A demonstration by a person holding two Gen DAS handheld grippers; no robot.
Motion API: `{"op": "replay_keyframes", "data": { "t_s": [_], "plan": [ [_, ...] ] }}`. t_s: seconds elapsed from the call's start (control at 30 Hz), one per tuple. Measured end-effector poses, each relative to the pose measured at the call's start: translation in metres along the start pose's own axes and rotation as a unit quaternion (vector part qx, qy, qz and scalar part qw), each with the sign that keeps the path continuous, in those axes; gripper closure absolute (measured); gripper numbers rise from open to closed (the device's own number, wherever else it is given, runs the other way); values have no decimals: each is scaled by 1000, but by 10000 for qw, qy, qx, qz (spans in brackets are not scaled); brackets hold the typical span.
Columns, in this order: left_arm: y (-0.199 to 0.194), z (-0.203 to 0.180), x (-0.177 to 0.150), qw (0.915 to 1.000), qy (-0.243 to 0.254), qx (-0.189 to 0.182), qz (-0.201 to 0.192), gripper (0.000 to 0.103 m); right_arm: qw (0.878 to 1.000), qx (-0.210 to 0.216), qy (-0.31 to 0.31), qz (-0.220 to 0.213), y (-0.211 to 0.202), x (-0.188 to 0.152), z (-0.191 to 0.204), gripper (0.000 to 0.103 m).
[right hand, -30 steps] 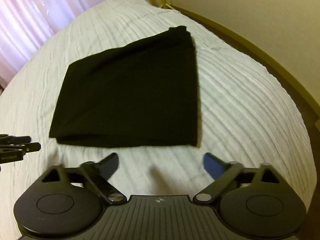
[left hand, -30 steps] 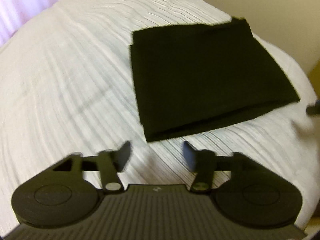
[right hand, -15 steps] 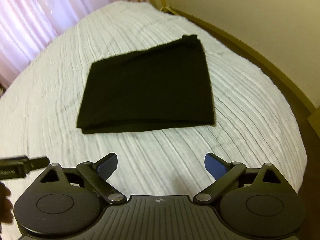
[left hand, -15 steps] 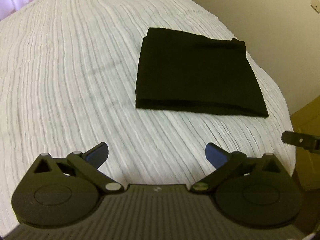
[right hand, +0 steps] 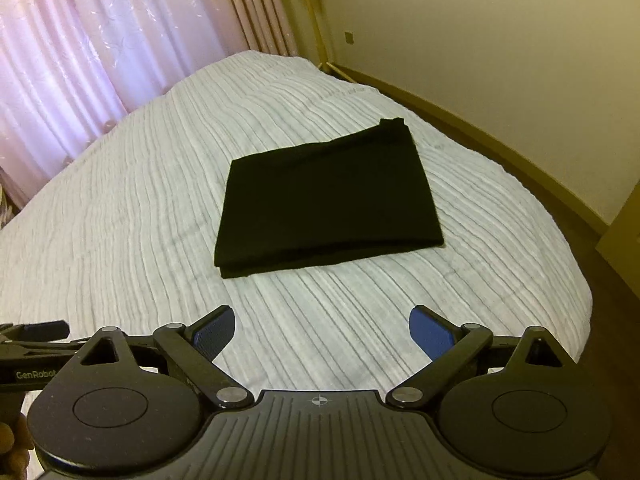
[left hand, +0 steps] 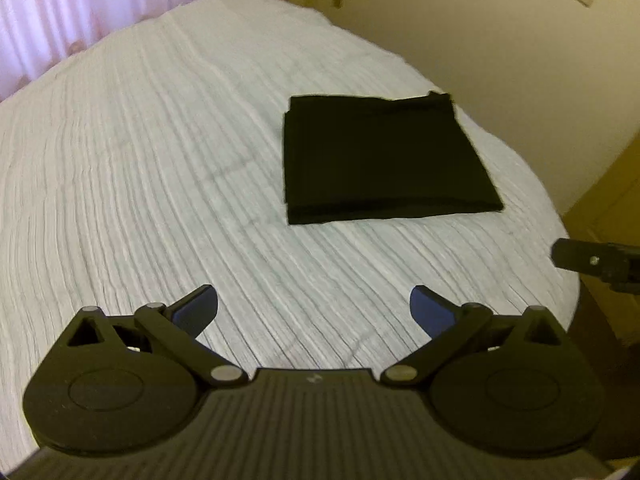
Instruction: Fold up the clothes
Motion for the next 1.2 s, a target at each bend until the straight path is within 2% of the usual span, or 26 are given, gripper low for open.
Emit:
{"op": "replay_keyframes", "data": {
  "t_s": [0.17, 0.47, 1.2],
  "plan": [
    [-12, 0, 5, 9997, 130, 48, -214, 3, 9999, -75, 25, -124, -15, -3, 6, 6],
    [-10, -3, 5, 9995, 240, 55, -189, 3, 9996, -263, 71, -116, -22, -8, 1, 6],
    [-6, -12, 13, 9993, 239, -31, -287, 2, 9992, -348, -92, -173, -22, 1, 4, 6]
  ]
}}
Point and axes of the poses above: each gripper's, at about its wrist camera, not at the fingertips, and y roughly the way its jaws point, z to its left, x to its top, the point moved 10 cm from there along y, roughly the way its jaws point, and after that the axes turned 4 degrees about -x, right-handed, at the moved point
